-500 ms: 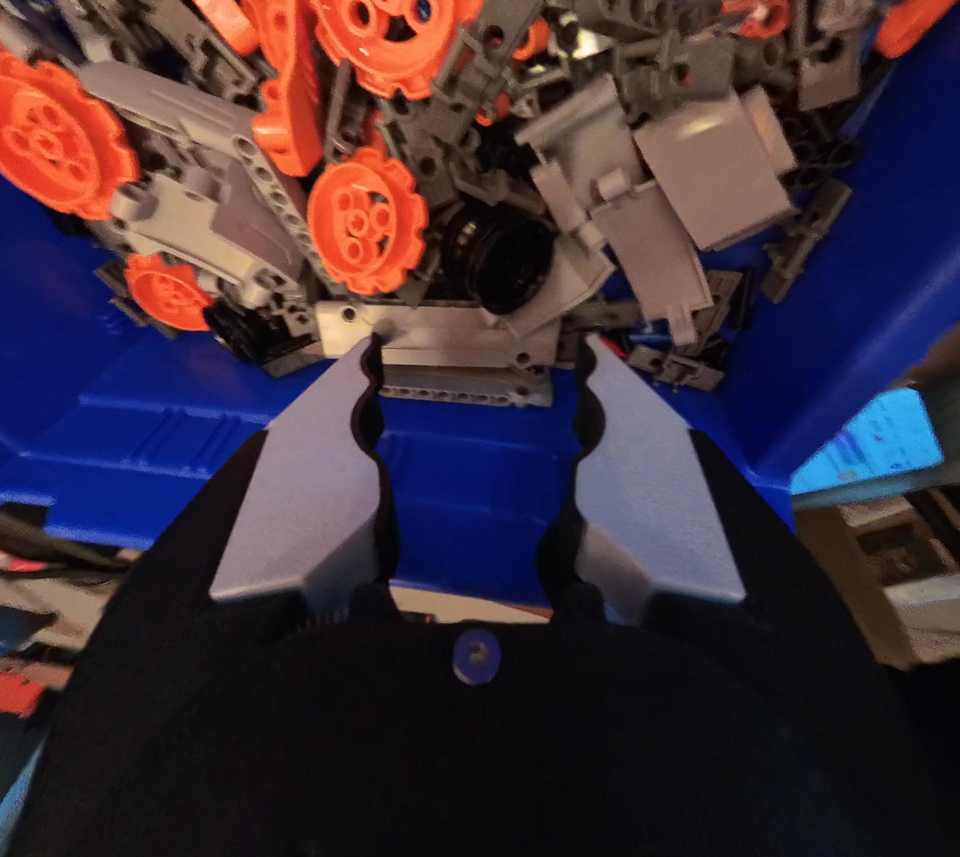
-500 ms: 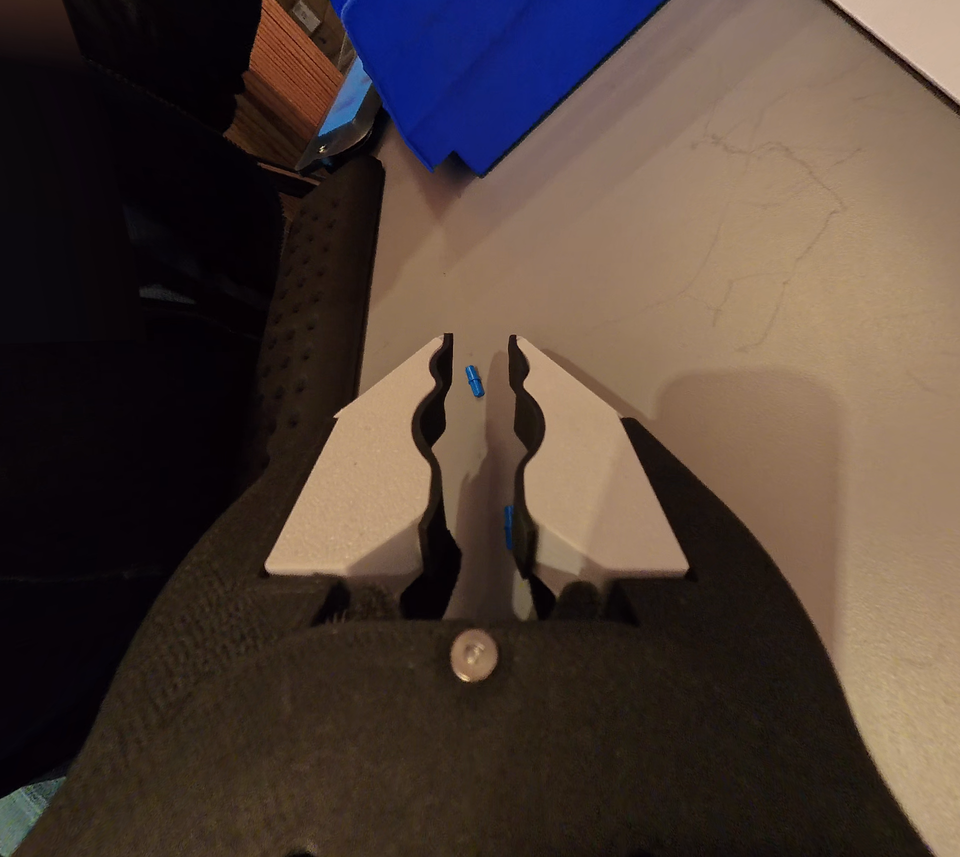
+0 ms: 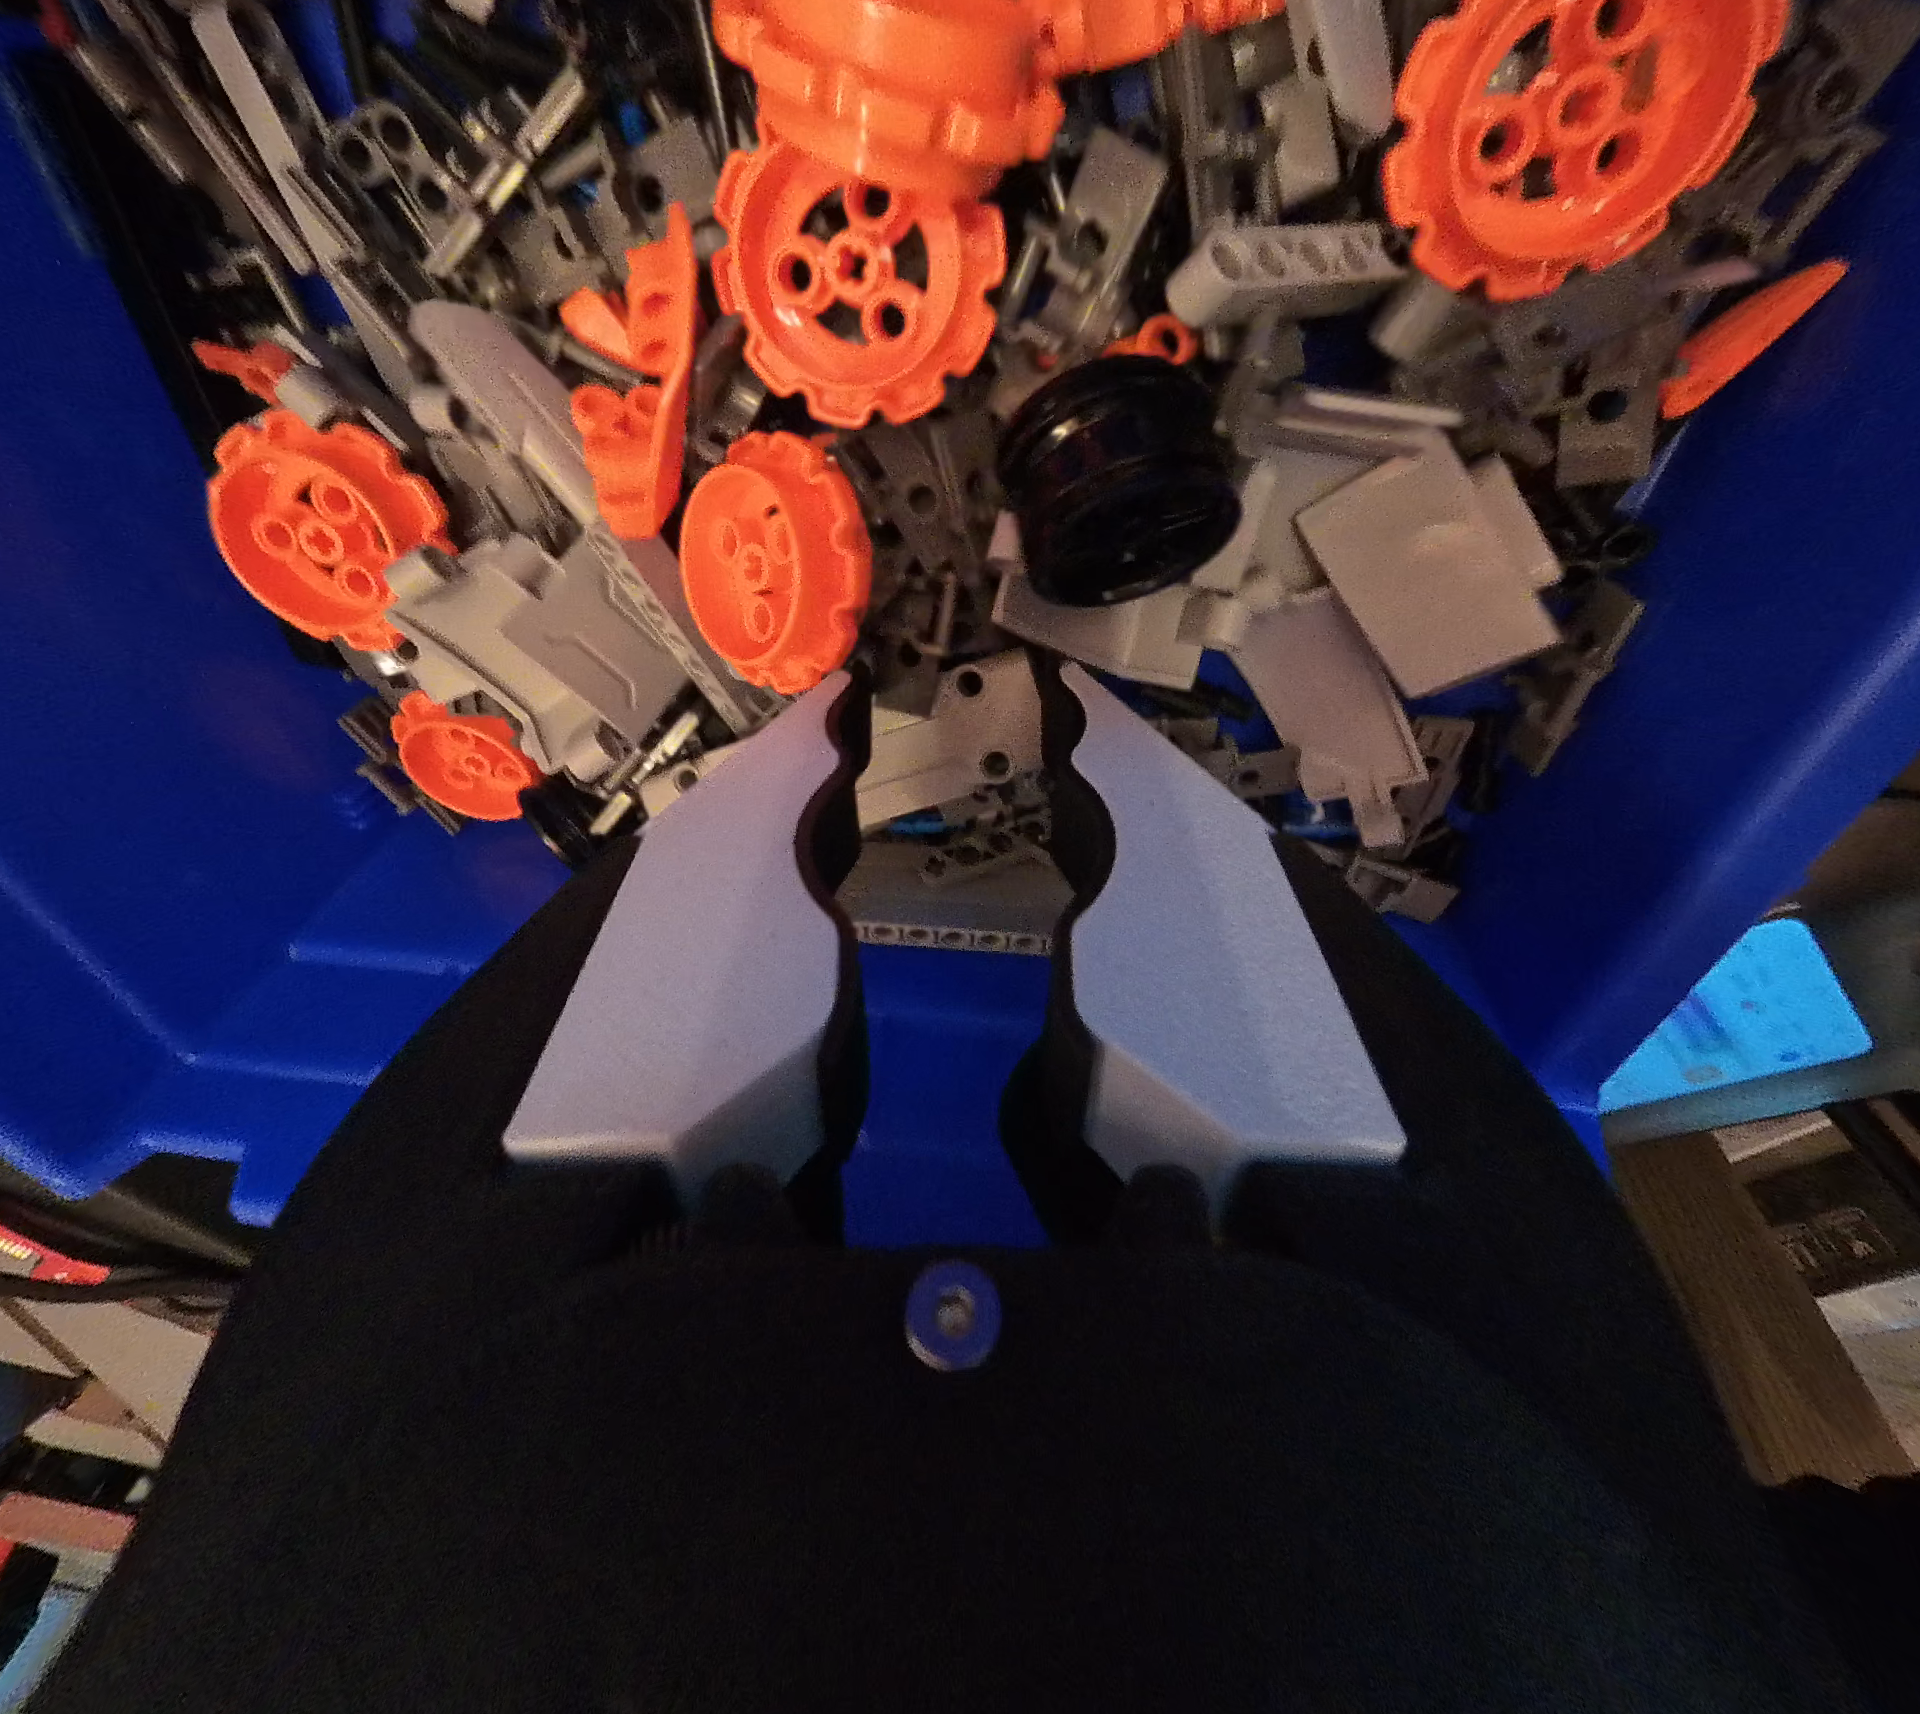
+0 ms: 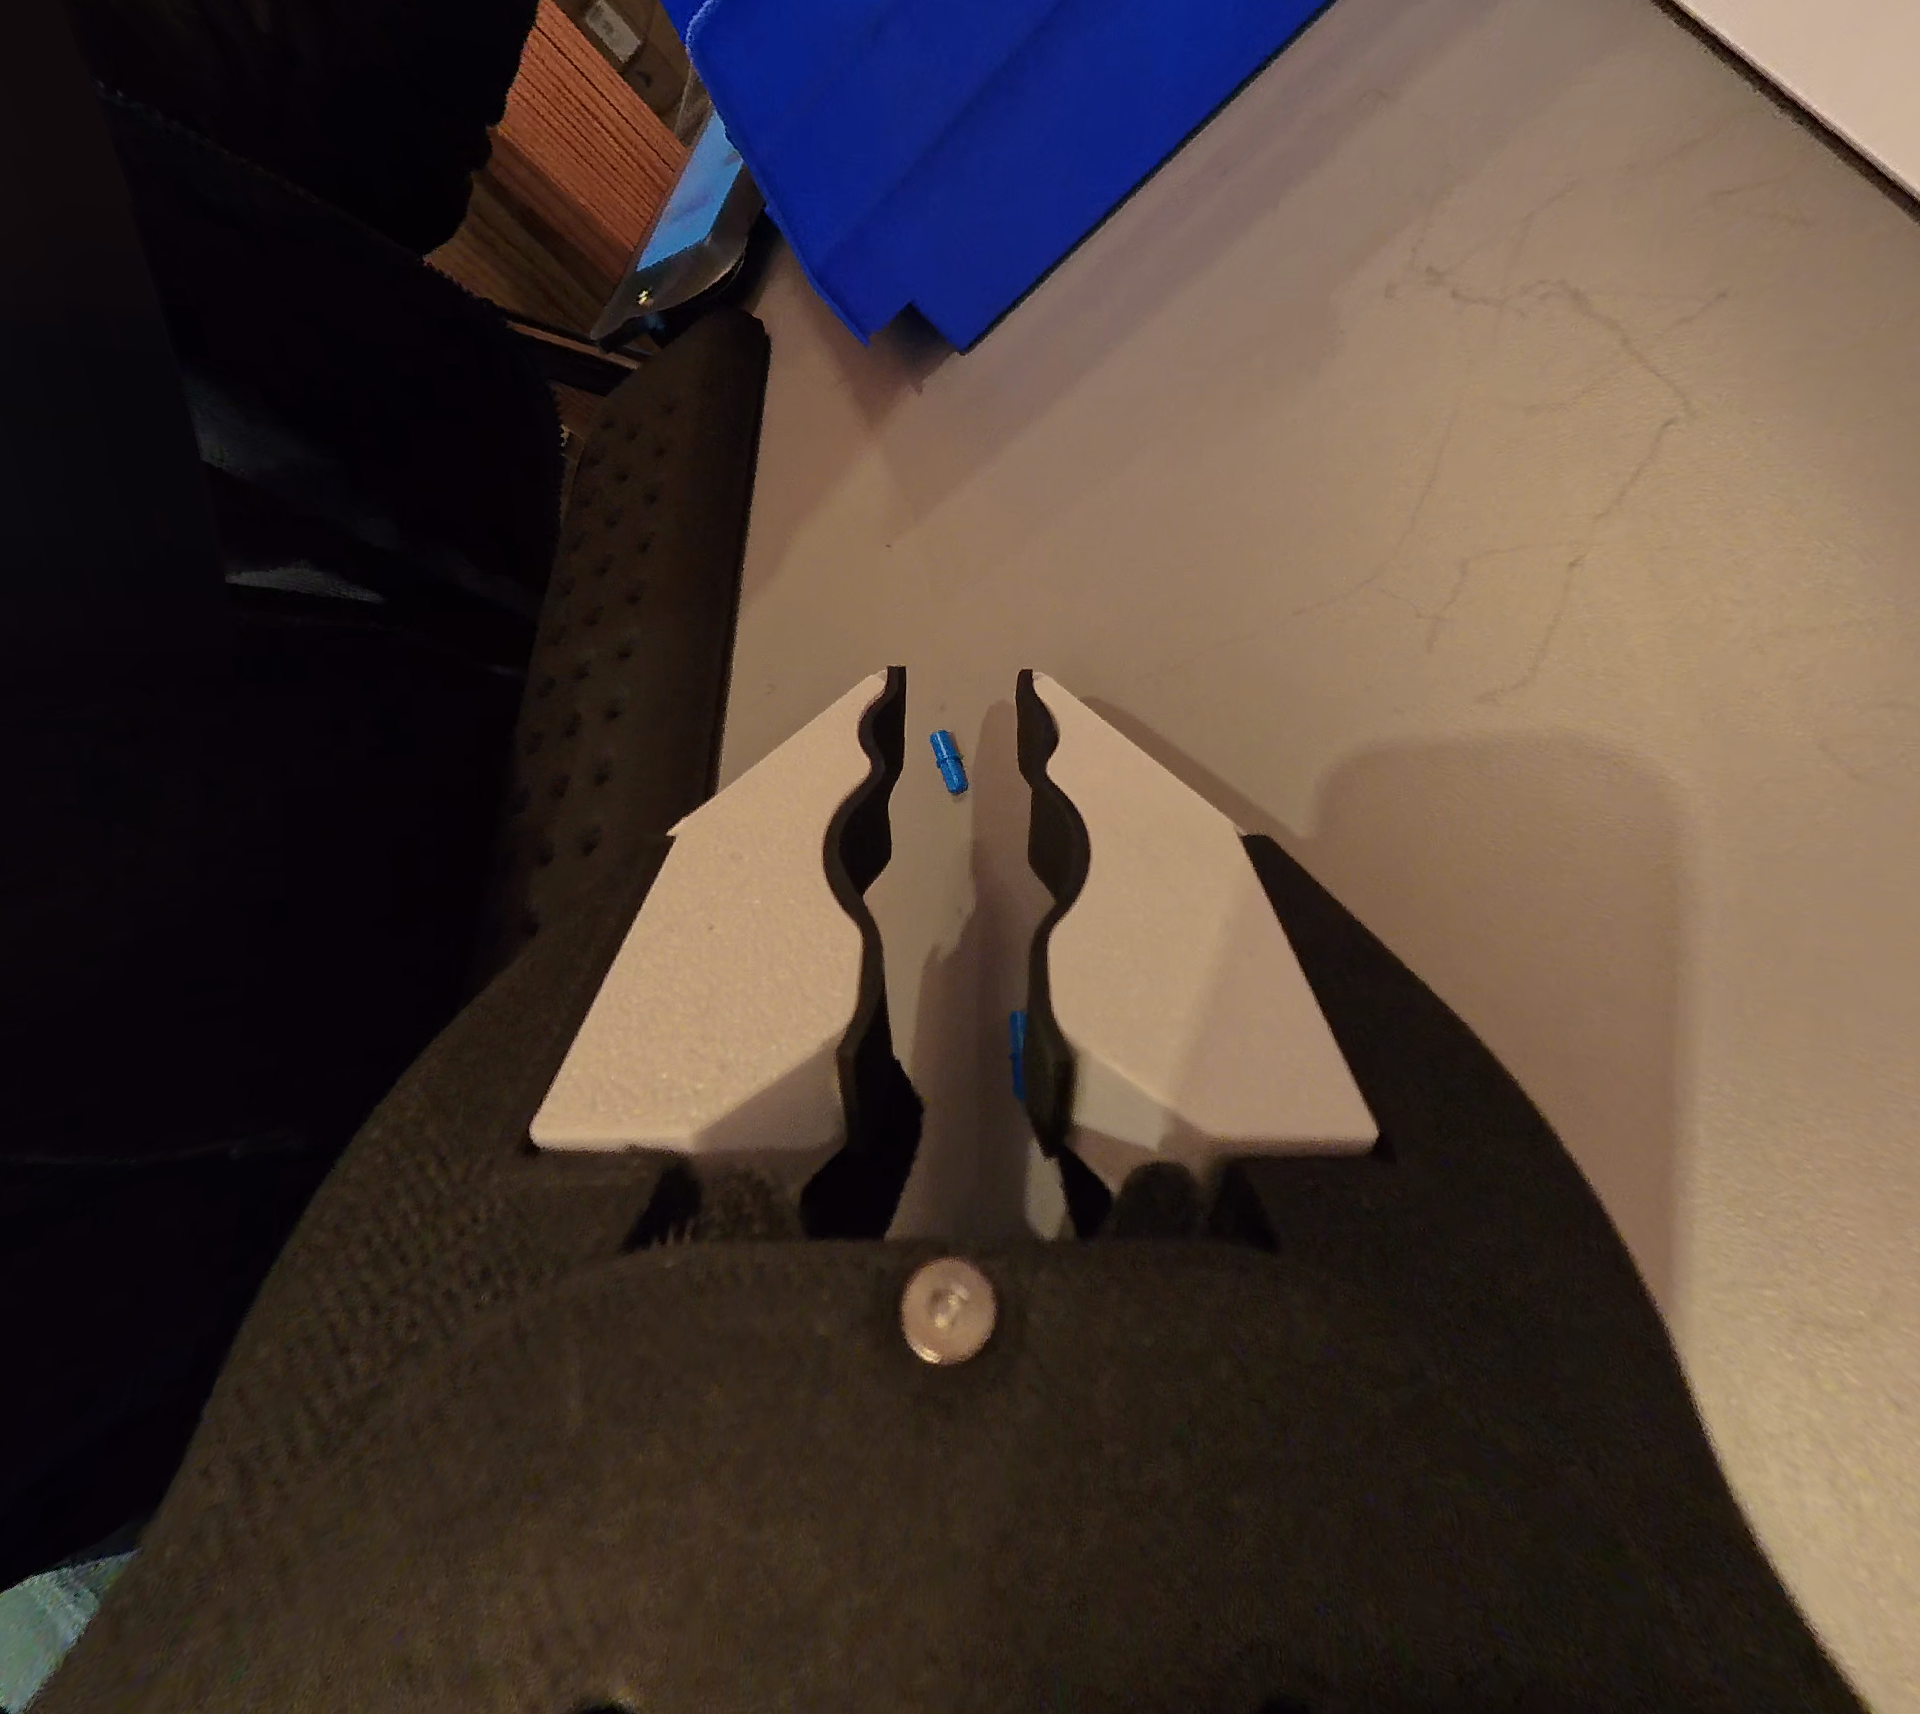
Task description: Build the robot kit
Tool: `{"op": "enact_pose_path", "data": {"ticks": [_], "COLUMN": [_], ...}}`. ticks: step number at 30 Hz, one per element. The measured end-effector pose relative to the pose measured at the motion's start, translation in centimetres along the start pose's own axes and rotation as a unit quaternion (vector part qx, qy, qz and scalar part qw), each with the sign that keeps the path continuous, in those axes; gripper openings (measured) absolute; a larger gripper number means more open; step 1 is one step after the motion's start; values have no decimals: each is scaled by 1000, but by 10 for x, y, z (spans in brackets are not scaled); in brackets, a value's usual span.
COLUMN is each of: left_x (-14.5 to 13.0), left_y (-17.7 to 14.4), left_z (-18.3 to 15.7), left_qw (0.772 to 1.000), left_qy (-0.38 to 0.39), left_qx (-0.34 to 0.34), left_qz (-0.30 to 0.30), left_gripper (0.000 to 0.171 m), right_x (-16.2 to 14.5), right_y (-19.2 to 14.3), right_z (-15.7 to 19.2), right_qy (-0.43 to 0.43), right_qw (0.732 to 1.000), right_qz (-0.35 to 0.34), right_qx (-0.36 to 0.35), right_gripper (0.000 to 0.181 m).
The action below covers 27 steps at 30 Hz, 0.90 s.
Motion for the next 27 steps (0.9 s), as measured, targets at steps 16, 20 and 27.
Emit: {"op": "enact_pose_path", "data": {"ticks": [16,20,27], "left_x": [-4,-28,-25], "left_y": [-36,-24,1], "left_z": [18,14,7], "left_qw": [996,998,997], "left_qy": [-35,-60,-79], "left_qx": [-8,-8,-4], "left_qz": [-80,-15,13], "left_gripper": [59,75,84], "right_x": [0,1,1], "right_y": [-1,-1,-1], "right_z": [0,0,1], "right_qy": [2,1,0], "right_qw": [1000,1000,1000], "right_qz": [-3,-3,-4], "right_qx": [2,2,3], "right_gripper": [19,19,19]}}
Point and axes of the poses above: each gripper's, where its closed fingertips meet, y out along the fingers, x out of its top, z = x × y across the jaws, the point moved 6 cm from there along -y, back along the fingers, and after that the axes turned 4 degrees about -x, right-handed, at the moved point
